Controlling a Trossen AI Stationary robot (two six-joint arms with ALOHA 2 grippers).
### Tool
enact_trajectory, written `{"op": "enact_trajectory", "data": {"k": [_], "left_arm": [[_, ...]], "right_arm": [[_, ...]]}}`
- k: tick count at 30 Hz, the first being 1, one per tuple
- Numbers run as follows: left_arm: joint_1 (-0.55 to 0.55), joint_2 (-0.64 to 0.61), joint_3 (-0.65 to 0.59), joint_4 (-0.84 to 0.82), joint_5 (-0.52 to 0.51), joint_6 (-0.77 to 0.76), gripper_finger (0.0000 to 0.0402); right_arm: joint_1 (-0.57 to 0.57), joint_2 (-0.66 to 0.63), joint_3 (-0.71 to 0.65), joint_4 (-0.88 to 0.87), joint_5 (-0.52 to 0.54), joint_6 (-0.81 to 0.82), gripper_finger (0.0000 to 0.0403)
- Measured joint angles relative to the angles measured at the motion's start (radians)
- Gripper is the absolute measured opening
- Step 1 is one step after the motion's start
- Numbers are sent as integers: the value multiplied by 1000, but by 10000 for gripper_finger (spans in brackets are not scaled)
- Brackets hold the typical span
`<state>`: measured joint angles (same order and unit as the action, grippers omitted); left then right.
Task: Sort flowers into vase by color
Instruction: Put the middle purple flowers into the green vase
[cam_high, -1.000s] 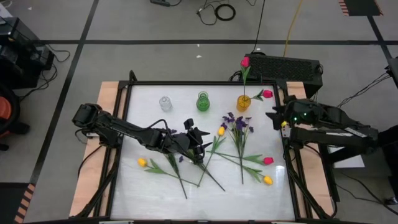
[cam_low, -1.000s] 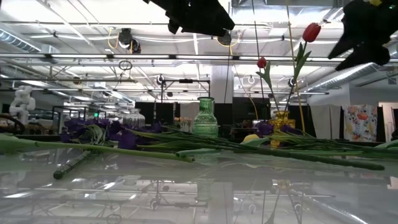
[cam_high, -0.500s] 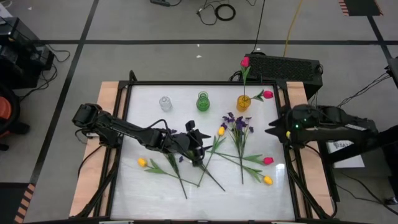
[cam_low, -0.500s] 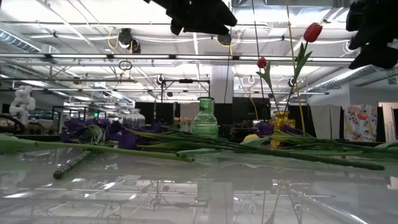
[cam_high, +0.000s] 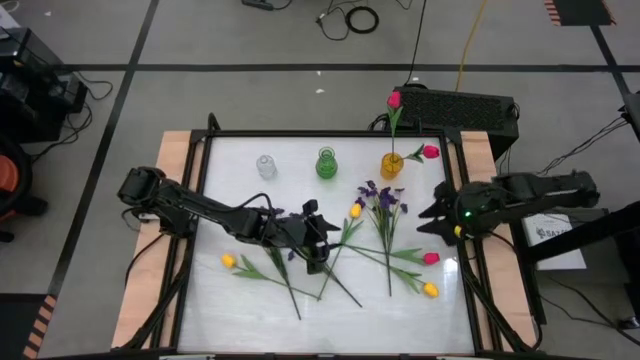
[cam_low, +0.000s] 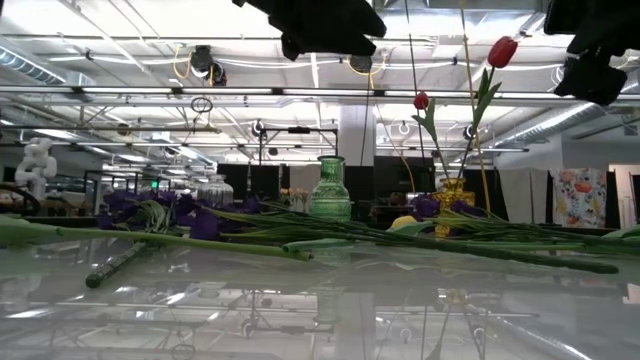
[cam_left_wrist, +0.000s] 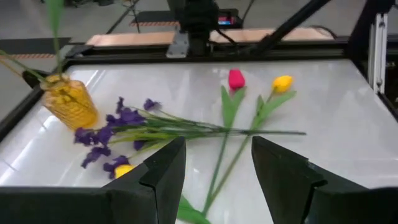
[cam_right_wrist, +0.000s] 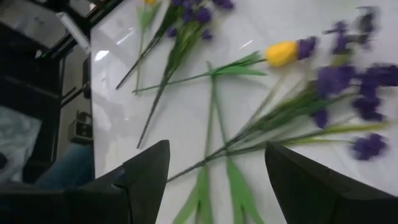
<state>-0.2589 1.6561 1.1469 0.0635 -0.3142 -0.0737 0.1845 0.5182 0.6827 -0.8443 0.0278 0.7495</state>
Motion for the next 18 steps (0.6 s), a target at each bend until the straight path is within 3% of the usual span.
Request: {"op": "enact_trajectory", "data": {"k": [3,9,12,15,18], "left_arm": [[-6,17,0,3,0,-21,192],[-5,45,0,-3,3,-101,192],[-6,51,0,-37,0,-228,192],[-17,51,0,-94,-22,-455,190],[-54,50,0,-126,-30,-565,179]], "right_arm": [[72,63,-42,92,47,49,255],[221,193,-99,129,267,202,239],[279,263,-108,135,346,277,227],[322,334,-108,164,412,336,216],[348,417,-108,238,420,348,208]]}}
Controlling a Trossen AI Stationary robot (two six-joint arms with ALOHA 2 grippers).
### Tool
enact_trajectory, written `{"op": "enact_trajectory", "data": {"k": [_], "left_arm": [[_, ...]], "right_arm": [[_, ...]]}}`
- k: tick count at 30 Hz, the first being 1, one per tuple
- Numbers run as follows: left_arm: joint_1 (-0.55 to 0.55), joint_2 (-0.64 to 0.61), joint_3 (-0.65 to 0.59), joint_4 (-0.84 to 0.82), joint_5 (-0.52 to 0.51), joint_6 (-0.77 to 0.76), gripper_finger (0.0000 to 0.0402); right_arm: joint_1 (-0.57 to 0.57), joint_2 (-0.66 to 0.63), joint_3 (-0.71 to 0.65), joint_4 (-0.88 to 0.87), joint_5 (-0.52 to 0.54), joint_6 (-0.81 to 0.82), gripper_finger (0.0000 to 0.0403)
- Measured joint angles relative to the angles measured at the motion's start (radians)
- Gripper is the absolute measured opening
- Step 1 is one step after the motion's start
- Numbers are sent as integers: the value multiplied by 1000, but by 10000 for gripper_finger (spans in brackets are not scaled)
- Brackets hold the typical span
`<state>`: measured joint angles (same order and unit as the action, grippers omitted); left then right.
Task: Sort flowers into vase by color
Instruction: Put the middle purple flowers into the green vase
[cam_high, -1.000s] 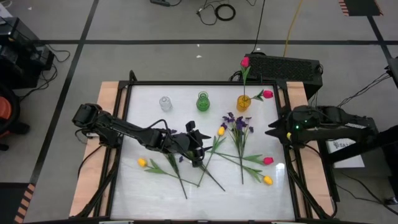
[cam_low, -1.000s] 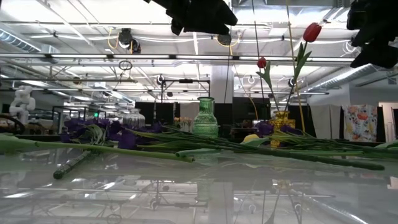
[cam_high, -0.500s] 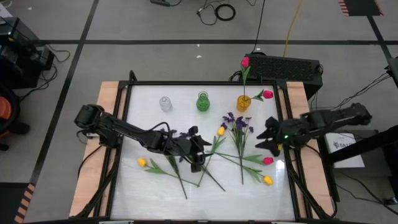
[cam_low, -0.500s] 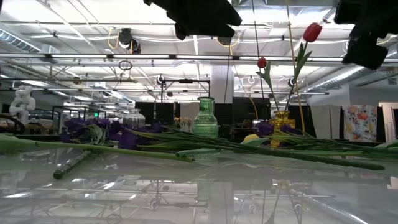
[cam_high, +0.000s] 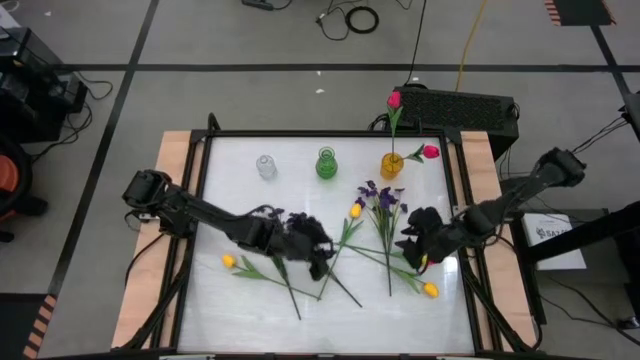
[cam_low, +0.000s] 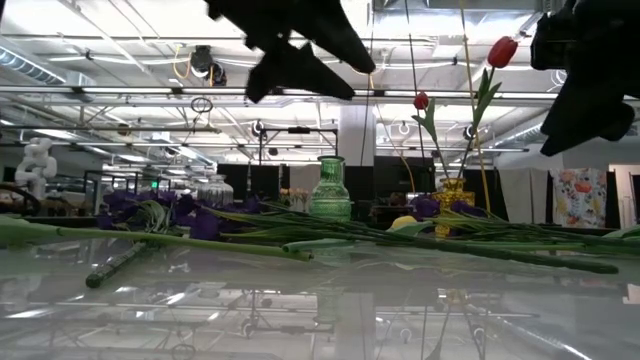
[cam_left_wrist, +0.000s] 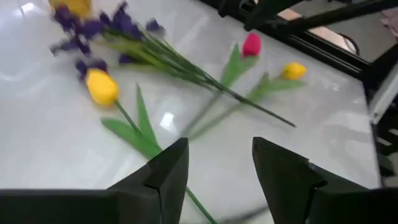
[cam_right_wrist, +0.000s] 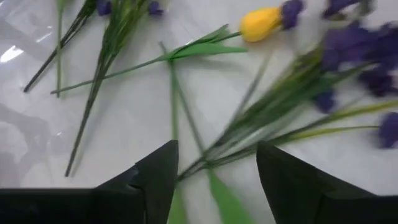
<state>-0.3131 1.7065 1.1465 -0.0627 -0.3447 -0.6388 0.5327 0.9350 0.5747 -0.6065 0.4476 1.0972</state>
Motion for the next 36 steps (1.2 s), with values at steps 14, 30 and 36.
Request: {"op": "enact_trajectory", "data": {"k": [14,30,36], "left_arm": [[-245,39,0,-194,-171,-329,148],[-302,138,0,-268,-155,-352,148],[-359,134,1,-328,-195,-403,147]], "right_arm": [[31,437,0,924,13,-303,201],[-106,868,501,519,60,-399,201],[-190,989,608,517,-59,-476,216]]}}
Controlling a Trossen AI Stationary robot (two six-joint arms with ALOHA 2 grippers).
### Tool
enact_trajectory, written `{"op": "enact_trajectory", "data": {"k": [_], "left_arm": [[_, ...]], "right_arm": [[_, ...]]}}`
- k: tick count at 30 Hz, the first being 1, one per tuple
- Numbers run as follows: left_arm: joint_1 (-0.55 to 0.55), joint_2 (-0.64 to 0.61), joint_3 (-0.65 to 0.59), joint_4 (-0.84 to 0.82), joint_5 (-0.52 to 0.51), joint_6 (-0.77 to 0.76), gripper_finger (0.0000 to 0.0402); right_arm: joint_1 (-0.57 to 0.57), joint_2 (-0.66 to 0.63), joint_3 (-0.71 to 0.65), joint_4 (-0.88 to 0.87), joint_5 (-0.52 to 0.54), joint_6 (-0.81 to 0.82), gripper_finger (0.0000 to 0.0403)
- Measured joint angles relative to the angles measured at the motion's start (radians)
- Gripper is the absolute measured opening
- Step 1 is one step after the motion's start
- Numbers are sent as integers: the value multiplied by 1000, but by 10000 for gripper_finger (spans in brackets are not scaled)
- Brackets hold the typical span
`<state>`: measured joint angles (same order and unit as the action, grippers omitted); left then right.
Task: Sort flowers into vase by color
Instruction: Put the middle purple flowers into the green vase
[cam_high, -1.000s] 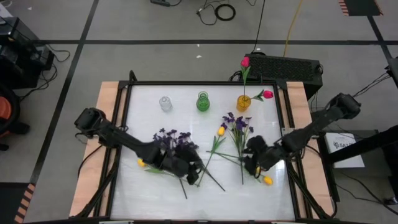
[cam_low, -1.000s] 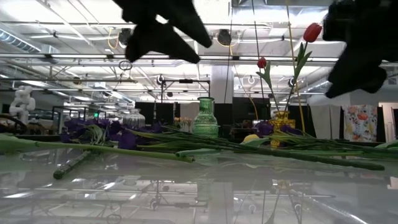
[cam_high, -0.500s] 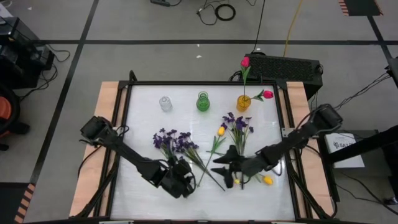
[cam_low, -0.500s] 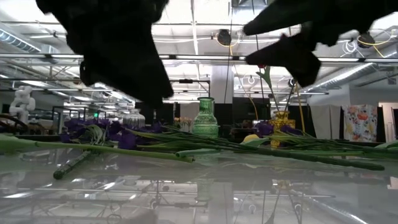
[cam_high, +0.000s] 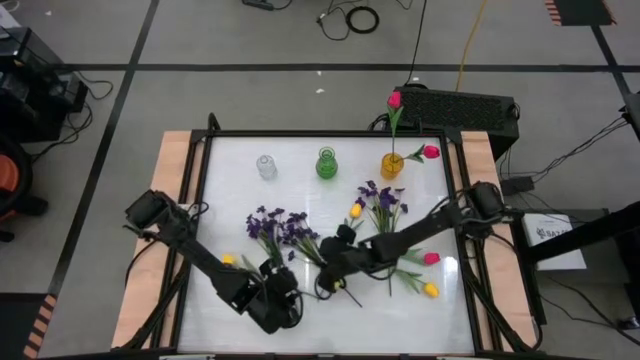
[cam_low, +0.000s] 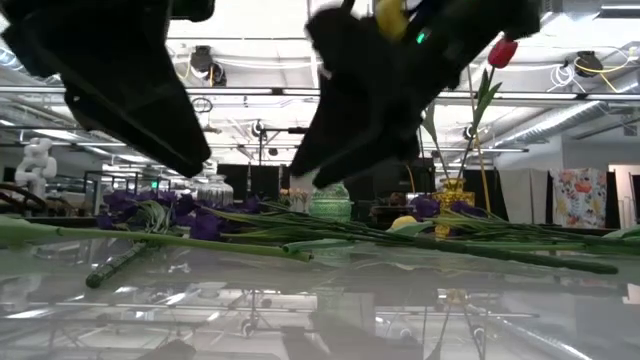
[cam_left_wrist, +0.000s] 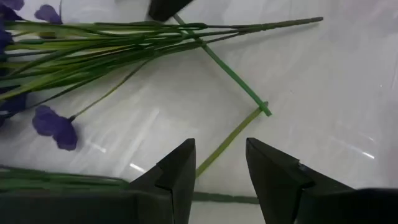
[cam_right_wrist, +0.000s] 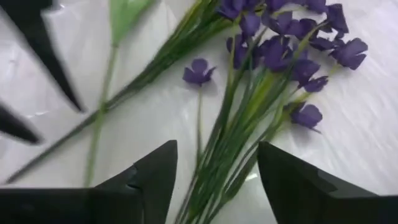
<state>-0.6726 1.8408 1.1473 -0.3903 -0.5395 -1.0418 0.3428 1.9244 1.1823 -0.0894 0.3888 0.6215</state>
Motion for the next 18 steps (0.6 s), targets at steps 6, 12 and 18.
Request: {"op": "enact_trajectory", "data": {"k": [6,12,18], "left_arm": [[-40,0,0,-24,-89,-27,147],[-47,0,0,-50,-144,-46,147],[-48,0,0,-48,-163,-54,147]], "right_arm": [[-18,91,44,0,-15,-39,269],[-28,171,89,7,-24,-72,301],[-32,189,102,6,-11,-84,243]]}}
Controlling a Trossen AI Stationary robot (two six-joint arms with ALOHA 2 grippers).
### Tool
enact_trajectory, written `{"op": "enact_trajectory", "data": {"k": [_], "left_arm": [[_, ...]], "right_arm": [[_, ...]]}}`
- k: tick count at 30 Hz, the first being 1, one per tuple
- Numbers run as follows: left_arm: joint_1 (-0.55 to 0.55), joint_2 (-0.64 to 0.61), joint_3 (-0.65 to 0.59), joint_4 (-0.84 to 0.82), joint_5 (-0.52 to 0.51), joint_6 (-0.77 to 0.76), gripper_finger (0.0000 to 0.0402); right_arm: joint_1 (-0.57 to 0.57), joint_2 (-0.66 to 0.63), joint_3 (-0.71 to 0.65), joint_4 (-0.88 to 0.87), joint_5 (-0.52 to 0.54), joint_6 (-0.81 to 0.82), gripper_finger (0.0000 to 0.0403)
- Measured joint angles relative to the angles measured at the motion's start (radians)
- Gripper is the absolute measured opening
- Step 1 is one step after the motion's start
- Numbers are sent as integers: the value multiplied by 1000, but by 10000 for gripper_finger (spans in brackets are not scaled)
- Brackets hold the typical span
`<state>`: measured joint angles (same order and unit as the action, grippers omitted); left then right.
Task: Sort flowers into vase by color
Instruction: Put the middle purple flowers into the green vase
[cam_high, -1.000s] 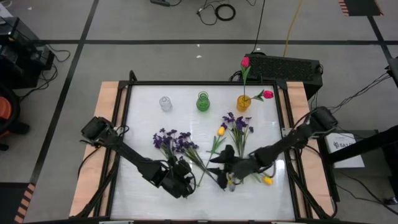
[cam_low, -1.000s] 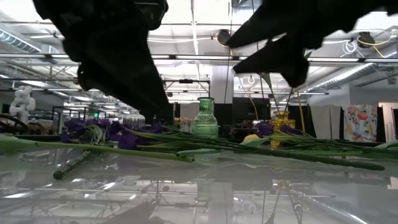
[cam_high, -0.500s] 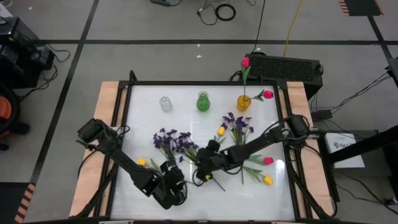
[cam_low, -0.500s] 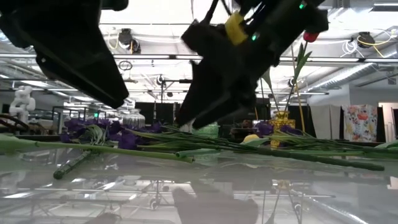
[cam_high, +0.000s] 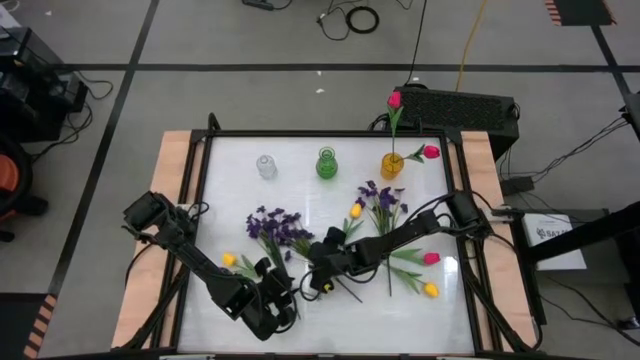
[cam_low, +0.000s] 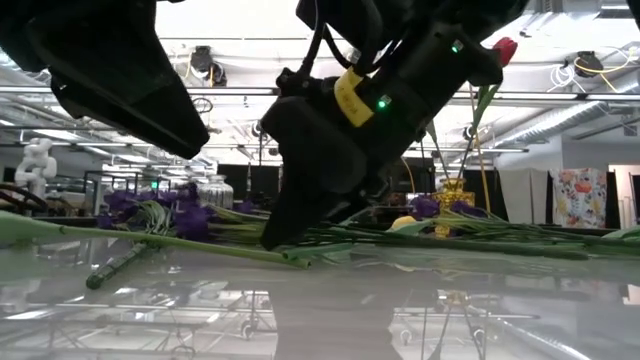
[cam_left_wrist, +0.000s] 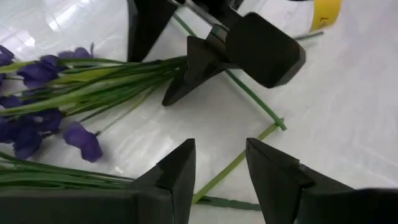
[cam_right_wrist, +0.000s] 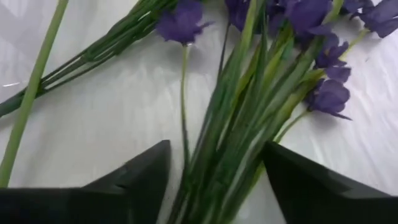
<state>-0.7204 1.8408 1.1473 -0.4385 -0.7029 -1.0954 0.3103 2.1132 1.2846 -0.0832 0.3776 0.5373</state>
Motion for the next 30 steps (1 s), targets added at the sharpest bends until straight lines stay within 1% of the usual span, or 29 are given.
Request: {"op": "enact_trajectory", "data": {"k": [3,9,10,11,16,19,22,26,30], "left_arm": [[-2,0,0,2,-13,0,147],[-2,0,0,-1,-16,1,147],[-2,0,0,-1,-16,1,147],[-3,0,0,-1,-16,1,147],[-8,-1,0,3,-28,1,147],[-15,-20,0,6,-47,1,147],[-27,-61,0,6,-82,6,147],[-49,-129,0,9,-177,59,147],[-61,-192,0,15,-321,106,147]], "right_arm": [[0,-3,0,-6,12,0,182],[1,-17,-2,-16,36,-10,44],[1,-19,-2,-13,36,-12,24],[1,-21,-2,-8,41,-17,14],[1,-61,-3,-9,43,-37,13],[1,-126,-3,-26,47,-69,5],[1,-216,-3,-65,78,-105,5],[11,-367,-3,-139,103,-157,3],[43,-544,-49,-141,143,-228,3]]}}
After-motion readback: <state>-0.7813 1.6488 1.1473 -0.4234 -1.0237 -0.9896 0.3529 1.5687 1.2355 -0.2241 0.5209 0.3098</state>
